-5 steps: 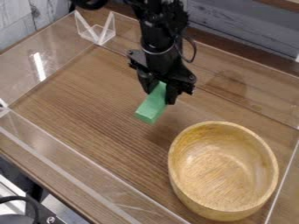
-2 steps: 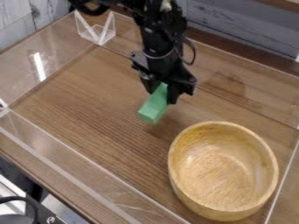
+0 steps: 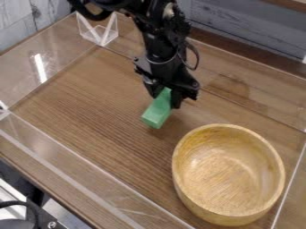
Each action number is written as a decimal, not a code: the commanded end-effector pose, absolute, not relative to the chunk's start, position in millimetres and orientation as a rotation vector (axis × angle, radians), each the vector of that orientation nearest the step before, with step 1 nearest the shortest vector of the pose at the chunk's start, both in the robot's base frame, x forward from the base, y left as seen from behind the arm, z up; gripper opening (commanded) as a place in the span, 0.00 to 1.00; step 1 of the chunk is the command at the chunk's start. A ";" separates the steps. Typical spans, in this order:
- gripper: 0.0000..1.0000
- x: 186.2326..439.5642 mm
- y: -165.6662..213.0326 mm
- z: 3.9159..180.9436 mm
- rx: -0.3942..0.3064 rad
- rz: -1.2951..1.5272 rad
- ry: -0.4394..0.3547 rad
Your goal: Remove the green block from inside the brown bowl and put it on the table
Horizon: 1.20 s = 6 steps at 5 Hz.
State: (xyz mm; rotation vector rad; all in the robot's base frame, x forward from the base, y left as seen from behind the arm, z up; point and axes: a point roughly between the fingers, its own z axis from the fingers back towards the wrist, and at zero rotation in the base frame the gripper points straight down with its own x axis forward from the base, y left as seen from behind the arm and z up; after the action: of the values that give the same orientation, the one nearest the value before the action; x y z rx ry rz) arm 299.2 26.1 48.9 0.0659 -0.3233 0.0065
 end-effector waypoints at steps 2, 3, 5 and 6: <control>1.00 307.2 31.8 53.4 0.072 0.012 -0.370; 1.00 307.8 33.4 57.5 0.064 0.017 -0.372; 1.00 309.5 36.9 65.5 0.047 0.025 -0.380; 1.00 310.7 38.7 70.2 0.037 0.029 -0.385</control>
State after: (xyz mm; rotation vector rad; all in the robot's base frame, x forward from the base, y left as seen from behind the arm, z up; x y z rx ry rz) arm 299.5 34.9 47.0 0.0260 -0.3043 0.0244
